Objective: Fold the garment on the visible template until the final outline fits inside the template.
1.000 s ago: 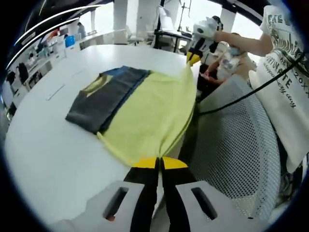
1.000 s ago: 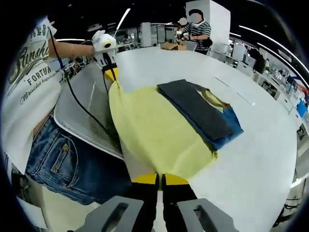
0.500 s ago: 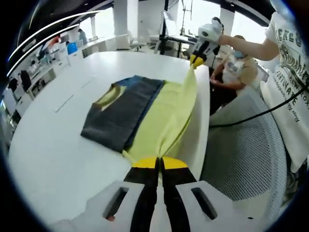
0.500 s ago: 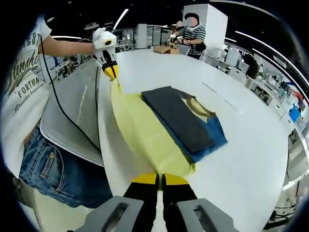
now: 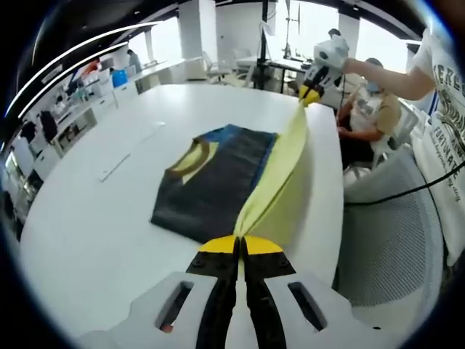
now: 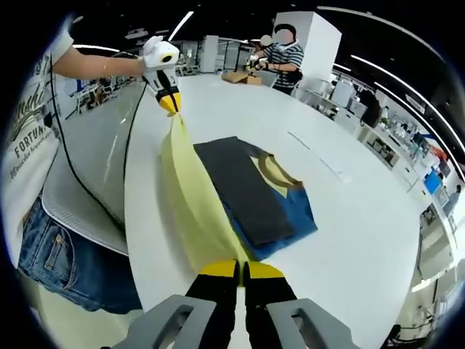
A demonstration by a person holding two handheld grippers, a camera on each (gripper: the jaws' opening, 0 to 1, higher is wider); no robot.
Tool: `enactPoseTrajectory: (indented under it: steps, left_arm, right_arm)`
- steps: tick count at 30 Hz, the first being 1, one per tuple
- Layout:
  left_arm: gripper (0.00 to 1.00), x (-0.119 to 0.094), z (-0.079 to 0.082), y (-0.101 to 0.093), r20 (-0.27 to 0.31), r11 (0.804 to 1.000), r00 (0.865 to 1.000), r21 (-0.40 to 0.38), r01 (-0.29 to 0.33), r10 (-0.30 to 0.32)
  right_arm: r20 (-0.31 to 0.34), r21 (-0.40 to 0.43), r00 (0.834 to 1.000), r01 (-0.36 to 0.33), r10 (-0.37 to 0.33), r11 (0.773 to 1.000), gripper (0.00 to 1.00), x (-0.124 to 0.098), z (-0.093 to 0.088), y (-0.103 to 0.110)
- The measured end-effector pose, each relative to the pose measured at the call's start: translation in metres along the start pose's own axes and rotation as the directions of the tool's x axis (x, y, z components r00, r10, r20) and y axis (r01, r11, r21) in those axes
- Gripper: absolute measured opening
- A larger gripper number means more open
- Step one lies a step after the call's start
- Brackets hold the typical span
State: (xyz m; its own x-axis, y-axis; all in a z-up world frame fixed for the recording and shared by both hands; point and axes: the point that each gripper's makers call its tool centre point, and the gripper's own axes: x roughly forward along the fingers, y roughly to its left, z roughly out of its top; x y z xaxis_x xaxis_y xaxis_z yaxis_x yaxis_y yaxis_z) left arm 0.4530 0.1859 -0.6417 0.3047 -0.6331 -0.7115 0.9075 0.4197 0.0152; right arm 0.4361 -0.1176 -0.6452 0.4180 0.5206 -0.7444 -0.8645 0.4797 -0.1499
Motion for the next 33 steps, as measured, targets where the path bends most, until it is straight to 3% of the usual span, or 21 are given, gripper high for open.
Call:
enactPoseTrajectory:
  steps: [11, 15, 33]
  left_arm:
    - [0.0, 0.003, 0.016, 0.036, 0.03, 0.997, 0.997, -0.004, -0.076, 0.076]
    - [0.0, 0.003, 0.019, 0.053, 0.014, 0.989, 0.99, 0.053, -0.14, 0.14]
    - [0.0, 0.014, 0.039, 0.103, 0.057, 0.969, 0.967, -0.015, -0.246, 0.247]
  right_arm:
    - [0.036, -0.003, 0.995, 0.088, -0.088, 0.996, 0.0, 0.01, 0.015, -0.04]
    - [0.058, 0.021, 0.992, 0.112, -0.113, 0.993, 0.0, 0.015, 0.024, -0.053]
    - [0.079, 0.068, 0.971, 0.222, -0.227, 0.973, 0.0, 0.03, 0.044, -0.102]
